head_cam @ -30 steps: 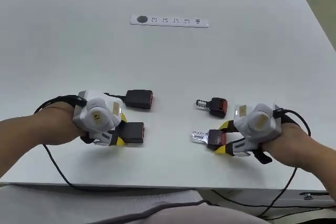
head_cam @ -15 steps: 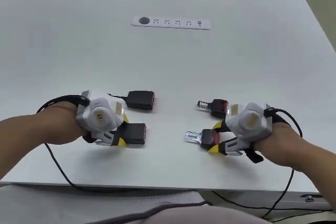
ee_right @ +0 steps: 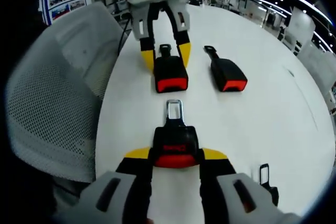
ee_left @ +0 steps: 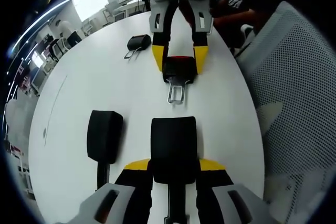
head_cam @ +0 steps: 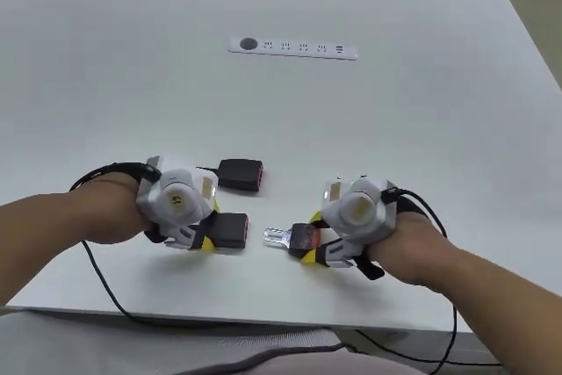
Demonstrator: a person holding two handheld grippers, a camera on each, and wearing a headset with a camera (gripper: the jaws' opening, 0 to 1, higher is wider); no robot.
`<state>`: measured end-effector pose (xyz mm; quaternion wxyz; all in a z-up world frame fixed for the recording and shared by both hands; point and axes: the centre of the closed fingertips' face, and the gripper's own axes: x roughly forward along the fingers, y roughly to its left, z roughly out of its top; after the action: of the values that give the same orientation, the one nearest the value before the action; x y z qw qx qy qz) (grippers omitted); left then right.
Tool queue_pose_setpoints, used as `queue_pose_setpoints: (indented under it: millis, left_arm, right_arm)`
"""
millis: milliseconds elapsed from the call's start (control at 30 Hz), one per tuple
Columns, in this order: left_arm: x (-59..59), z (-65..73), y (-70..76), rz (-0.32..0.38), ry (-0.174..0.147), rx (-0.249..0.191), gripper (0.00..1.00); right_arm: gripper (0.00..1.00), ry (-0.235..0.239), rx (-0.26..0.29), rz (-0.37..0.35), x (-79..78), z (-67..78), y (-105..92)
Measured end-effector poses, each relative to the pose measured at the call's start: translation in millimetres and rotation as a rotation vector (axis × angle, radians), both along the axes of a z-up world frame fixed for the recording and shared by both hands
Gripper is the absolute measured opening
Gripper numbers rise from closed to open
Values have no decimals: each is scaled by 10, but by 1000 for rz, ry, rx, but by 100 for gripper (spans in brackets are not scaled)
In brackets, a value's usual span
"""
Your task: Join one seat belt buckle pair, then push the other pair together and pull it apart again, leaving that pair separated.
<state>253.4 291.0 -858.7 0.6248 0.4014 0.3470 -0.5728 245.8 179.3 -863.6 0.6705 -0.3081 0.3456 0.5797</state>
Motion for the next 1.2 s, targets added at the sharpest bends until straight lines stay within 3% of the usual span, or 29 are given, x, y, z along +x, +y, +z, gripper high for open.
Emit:
queue_pose_setpoints:
  millis: [233, 300, 567, 733, 1200]
  left_arm:
    - [2, -7, 4, -8, -1, 7, 32]
    - [7, -8, 8, -6, 0, 13, 32]
    - [2, -8, 11, -7, 4, 12, 32]
    - [0, -11, 12, -12, 7, 14, 32]
    - [-1, -15, 11, -9, 20, 15, 32]
  right_arm:
    - [34, 6, 13, -14, 20, -1, 192]
    - [34, 7, -10, -5, 16, -1, 182]
    - [34, -10, -16, -1, 17, 1, 181]
    - [34, -29, -14, -9, 58, 12, 172]
    - [34, -23, 0, 1, 49, 11, 184]
